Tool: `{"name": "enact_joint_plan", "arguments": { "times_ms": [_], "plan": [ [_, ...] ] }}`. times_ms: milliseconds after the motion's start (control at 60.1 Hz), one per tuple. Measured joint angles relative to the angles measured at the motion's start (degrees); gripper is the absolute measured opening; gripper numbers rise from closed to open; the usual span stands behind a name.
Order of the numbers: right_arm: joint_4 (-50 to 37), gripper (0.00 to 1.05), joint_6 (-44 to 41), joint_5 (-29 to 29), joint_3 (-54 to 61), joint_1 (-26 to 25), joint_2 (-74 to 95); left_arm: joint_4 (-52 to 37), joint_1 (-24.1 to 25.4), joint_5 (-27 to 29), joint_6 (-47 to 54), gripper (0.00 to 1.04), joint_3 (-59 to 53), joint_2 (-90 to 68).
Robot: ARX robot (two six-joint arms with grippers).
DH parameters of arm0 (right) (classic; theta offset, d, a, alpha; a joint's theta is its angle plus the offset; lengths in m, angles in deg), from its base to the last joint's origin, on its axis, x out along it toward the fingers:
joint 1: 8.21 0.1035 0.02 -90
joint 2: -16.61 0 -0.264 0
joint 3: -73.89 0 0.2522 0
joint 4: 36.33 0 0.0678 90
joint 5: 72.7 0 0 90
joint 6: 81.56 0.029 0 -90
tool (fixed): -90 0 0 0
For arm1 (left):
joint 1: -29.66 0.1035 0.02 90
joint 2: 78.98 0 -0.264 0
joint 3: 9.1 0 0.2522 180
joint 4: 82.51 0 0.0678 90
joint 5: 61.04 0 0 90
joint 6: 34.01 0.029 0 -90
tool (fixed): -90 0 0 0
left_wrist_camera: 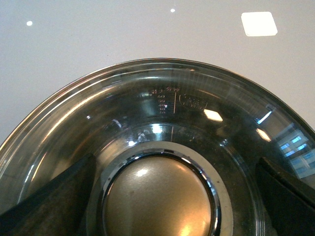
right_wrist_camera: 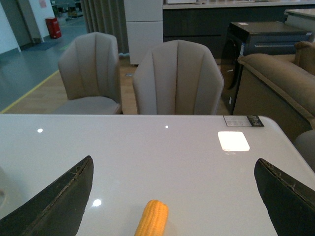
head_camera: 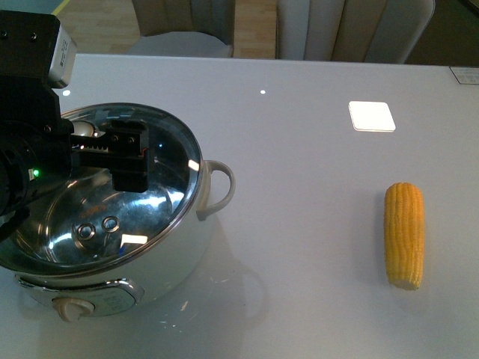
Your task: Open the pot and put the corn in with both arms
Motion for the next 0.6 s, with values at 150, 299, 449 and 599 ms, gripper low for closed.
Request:
{"name": "enact_joint_plan", "arguments": {
  "times_ms": [150, 299, 449, 599],
  "plan": [
    [0.00, 0.96, 0.00, 0.00, 0.00, 0.00, 0.00, 0.00, -0.20, 0.85, -0.04, 0.67, 0.31, -0.13],
    [0.00, 0.96, 0.00, 0.00, 0.00, 0.00, 0.00, 0.00, -0.15, 1.90, -1.09, 0.46, 0.48, -0.09],
    [0.00, 0.96, 0.00, 0.00, 0.00, 0.00, 0.00, 0.28, -0.15, 2.10, -1.16, 0.44, 0.50, 0.11],
    [0.00, 0.96, 0.00, 0.00, 0.00, 0.00, 0.00, 1.05, -0.09, 2.25, -1.33, 0.44, 0.68, 0.48]
  ]
}}
